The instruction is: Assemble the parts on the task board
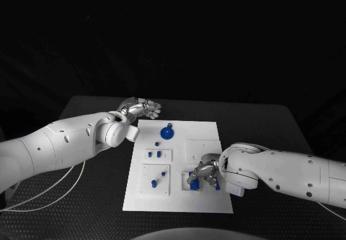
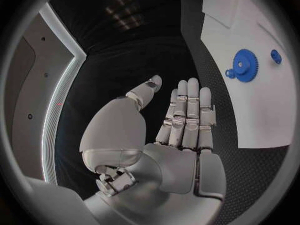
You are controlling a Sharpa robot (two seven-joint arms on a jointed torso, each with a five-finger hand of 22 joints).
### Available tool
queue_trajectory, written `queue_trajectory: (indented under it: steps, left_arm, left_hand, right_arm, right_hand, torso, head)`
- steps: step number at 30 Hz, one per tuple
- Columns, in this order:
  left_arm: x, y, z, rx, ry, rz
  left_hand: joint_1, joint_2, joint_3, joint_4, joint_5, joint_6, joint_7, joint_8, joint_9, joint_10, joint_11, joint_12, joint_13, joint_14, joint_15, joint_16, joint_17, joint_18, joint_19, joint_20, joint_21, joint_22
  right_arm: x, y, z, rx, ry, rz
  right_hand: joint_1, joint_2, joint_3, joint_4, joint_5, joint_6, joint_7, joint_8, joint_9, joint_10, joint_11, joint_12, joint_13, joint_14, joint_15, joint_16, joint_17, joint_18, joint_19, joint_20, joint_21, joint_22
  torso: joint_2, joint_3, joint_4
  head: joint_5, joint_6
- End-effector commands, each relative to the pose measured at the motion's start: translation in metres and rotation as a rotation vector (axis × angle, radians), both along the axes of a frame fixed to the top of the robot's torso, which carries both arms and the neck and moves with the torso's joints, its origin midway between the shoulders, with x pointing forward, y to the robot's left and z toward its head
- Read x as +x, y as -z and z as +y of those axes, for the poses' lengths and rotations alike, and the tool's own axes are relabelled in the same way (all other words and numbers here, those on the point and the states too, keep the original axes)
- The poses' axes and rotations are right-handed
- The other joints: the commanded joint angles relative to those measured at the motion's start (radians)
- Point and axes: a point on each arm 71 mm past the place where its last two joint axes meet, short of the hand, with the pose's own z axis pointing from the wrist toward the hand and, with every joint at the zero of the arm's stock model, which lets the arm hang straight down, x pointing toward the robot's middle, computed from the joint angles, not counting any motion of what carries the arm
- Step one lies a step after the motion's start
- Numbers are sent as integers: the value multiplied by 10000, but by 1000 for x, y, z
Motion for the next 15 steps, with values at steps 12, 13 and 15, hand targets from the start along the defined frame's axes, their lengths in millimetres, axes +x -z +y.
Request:
queue_trajectory:
  steps: [12,13,15]
  left_arm:
    - [-1,-1,-1,-118,139,4]
    - [-1,-1,-1,-119,140,4]
    - [-1,-1,-1,-120,143,5]
  left_hand:
    - [-125,28,-28,52,17,-73,10,68,-18,-54,-18,3,-16,39,17,-57,30,143,-37,23,-51,13]
    - [-125,28,-28,53,17,-73,10,68,-18,-54,-18,3,-16,40,17,-58,31,143,-37,23,-51,13]
    - [-126,27,-28,53,17,-74,10,68,-19,-54,-18,3,-16,40,17,-60,33,143,-38,23,-52,13]
  right_arm:
    - [-6,2,9,259,-182,-24]
    - [-7,2,10,268,-200,7]
    - [-8,2,10,292,-217,88]
  right_hand:
    - [-188,-84,14,152,-107,50,-13,-74,0,86,-5,-15,59,17,-69,70,-11,133,-27,20,69,-46]
    - [-198,-89,16,161,-112,53,-14,-75,0,90,-6,-11,63,18,-71,73,-12,133,-25,19,70,-49]
    - [-215,-108,21,176,-115,57,-16,-78,1,95,-8,-9,68,14,-73,70,-22,133,-24,16,72,-54]
  torso:
    - [-3,-12,6]
    - [-8,-12,4]
    - [-13,-12,5]
  head:
    - [34,-19]
    - [39,-26]
    - [46,-29]
